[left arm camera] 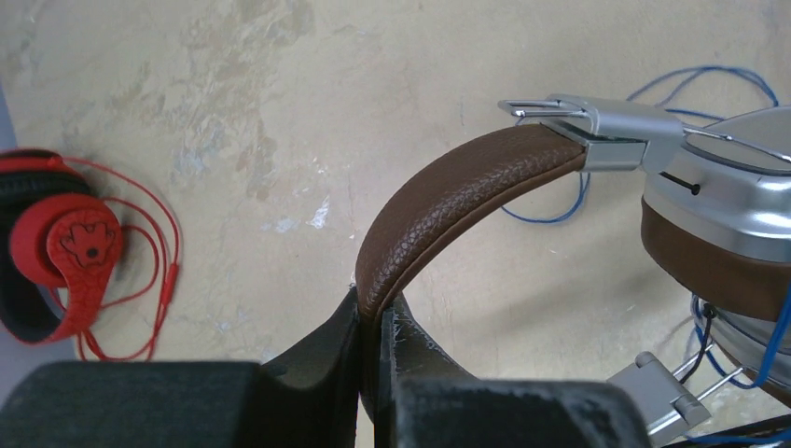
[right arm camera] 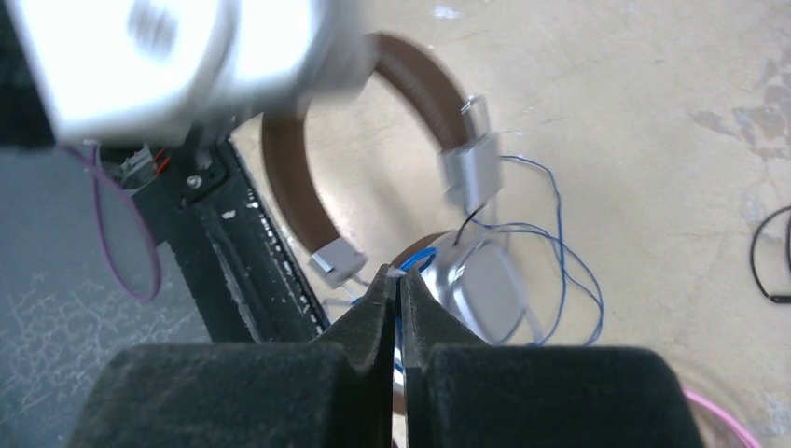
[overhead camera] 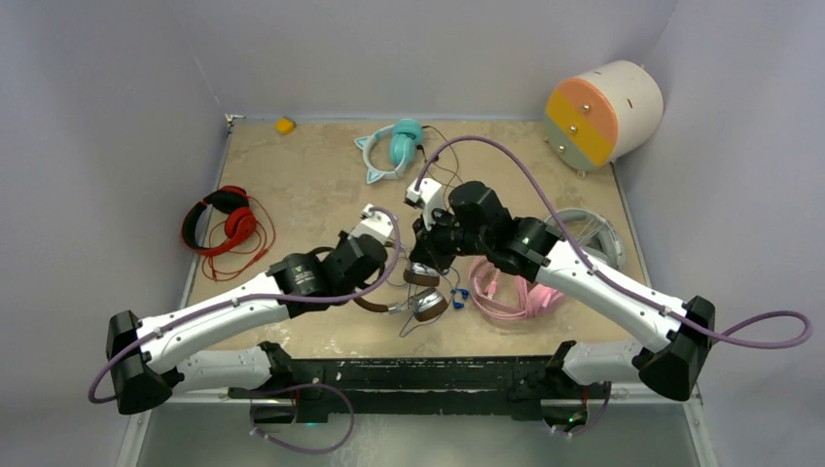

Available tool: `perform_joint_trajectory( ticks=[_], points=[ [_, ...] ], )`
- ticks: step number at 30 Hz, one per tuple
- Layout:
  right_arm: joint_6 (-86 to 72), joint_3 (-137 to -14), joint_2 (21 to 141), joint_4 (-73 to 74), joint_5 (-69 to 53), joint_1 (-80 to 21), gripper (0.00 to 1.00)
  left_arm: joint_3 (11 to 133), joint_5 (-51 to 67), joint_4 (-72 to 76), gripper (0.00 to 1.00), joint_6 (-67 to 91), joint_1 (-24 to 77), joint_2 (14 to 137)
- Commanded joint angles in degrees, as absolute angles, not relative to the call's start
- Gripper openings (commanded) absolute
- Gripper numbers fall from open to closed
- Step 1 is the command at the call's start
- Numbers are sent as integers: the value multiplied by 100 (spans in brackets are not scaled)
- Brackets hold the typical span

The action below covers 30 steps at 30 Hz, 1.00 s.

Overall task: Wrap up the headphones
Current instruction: Wrap the headphones cable around the headphones.

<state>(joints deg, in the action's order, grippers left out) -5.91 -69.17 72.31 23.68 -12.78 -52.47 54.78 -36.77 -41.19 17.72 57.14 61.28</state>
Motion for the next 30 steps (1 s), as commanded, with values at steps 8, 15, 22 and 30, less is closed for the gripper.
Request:
perform_joint_trajectory(
  ticks=[8,15,22,30],
  points=[
    [-572,-6940,7024,2904,-1303,-4434,0,5860,-6008,-4453,0,1626,6591,6999],
    [-479,-6883,6887,3103,-987,-4427,0,6033,-5846,-4051,0,1039,6600,6865],
    [-431,-7209,7024,3357,-1068,-4425,0,6511,-6359,-3494,0,313,6096,6997],
    [-133,-7614,7105,3705,-338,-4413,0,6183,-6196,-2797,0,-1065,6082,6899]
  ],
)
